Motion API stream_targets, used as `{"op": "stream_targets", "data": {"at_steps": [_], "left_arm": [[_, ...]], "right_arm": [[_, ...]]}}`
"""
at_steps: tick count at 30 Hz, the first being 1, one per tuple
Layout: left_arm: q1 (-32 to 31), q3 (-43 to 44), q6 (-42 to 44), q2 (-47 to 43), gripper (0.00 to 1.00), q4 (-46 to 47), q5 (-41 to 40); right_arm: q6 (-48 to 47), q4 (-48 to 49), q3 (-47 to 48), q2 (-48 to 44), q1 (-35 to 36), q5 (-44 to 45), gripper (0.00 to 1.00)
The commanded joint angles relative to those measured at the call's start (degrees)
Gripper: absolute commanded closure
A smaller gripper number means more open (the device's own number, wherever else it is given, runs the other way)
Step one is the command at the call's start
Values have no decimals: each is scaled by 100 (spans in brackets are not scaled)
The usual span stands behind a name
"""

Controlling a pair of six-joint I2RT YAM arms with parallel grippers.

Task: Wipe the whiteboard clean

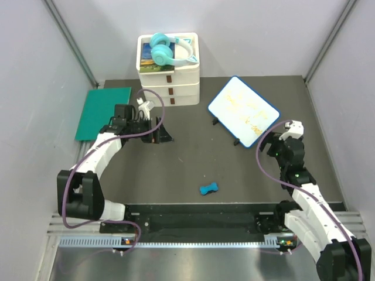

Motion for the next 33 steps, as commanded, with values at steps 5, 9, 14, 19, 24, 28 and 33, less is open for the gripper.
{"op": "stream_targets", "data": {"at_steps": [5,9,14,19,24,28,33], "left_arm": [[-599,-654,-434,-1109,1,1723,649],[-985,-515,-540,-926,1,1656,447],[-1723,-84,47,-365,1,708,-642],[-3270,733,882,242,1,-287,-2794],[-4569,1304,1595,1217,2,-893,-3877],[-5266,1446,1965,1903,6,-1088,-4299],[-5608,1543,1895,2282,8,-1123,-4405]], "right_arm": [[77,204,81,252,54,-119,1],[86,231,125,436,54,-251,1],[112,178,195,595,54,-269,1],[129,169,213,709,45,-251,1],[173,178,213,788,45,-242,1],[200,178,230,893,45,-304,1],[208,143,257,929,45,-321,1]]}}
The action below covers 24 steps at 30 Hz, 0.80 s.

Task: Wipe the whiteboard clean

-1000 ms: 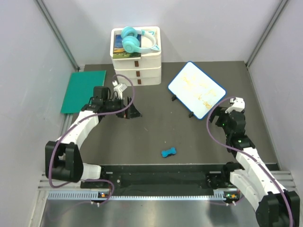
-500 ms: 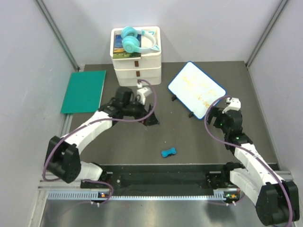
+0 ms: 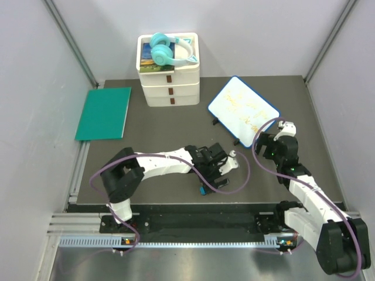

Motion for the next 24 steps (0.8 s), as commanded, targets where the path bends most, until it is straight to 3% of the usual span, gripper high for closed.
{"op": "stream_targets", "data": {"at_steps": [1,11,12,16,24], "left_arm": [[-200,220,155,190,9,-225,-474],[-350,-79,-206,288,17,224,-334],[-350,-52,-188,331,25,197,-307],[-350,-70,-206,420,38,241,-280],[-402,-79,-162,508,41,145,-360]], "right_arm": [[60,151,241,13,54,-68,1],[121,152,189,48,45,-68,1],[121,152,189,57,45,-68,1],[139,169,180,57,45,-112,1],[429,353,31,66,-165,-778,1]]}}
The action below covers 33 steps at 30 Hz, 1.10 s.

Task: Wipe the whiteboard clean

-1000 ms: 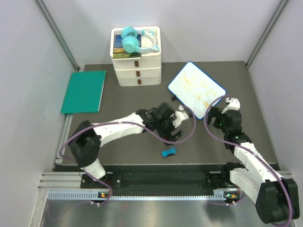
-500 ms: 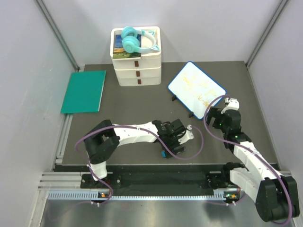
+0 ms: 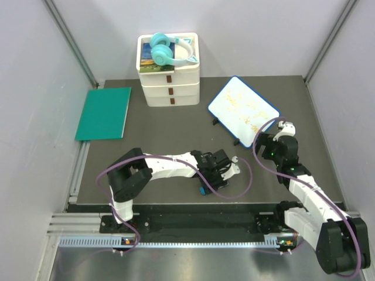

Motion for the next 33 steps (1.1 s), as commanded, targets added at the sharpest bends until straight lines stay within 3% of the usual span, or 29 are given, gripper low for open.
{"op": "stream_targets", "data": {"at_steps": [1,8,10,20,26,33], "left_arm": [[-53,-41,11,51,44,88,-91],[-61,-59,-95,16,75,88,-372],[-61,-41,-139,-11,100,79,-442],[131,55,-130,-494,100,553,-1330],[912,608,-182,-731,100,1036,-918],[1555,1715,-481,-92,100,1571,-521]], "right_arm": [[265,356,33,11,-235,-637,1],[353,190,348,204,-499,-954,1],[371,128,568,362,-552,-1094,1],[872,1120,718,1399,-1405,-2351,4],[1135,2288,393,1996,-1440,-3098,10],[1460,3203,7,2498,-1449,-3503,14]]}}
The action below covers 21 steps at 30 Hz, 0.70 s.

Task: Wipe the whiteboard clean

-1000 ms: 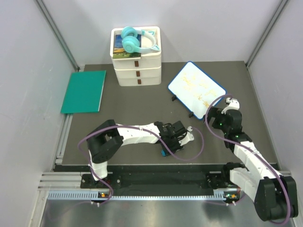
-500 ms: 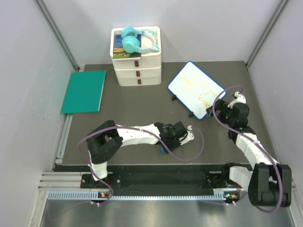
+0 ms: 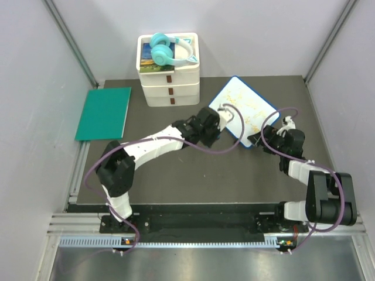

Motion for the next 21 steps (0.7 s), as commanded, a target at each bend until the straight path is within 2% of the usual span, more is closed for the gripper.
{"op": "stream_targets", "data": {"at_steps": [1,6,10,15,19,21], "left_arm": [[238,957,-304,373,100,827,206],[361,1837,-735,1171,100,1284,-100],[553,2635,-1174,1779,100,1628,-488],[888,3428,-1868,2517,100,1514,-295],[1230,3543,-2387,2738,100,1856,74],[1301,3578,-2510,2870,100,2049,180]], "right_arm": [[324,985,-188,269,-72,-435,15],[351,1205,-311,375,-63,-523,18],[228,1188,-312,524,-63,-645,34],[228,1275,-303,594,-55,-725,37],[298,1486,-373,630,-63,-804,49],[289,1425,-364,647,-55,-787,51]]}}
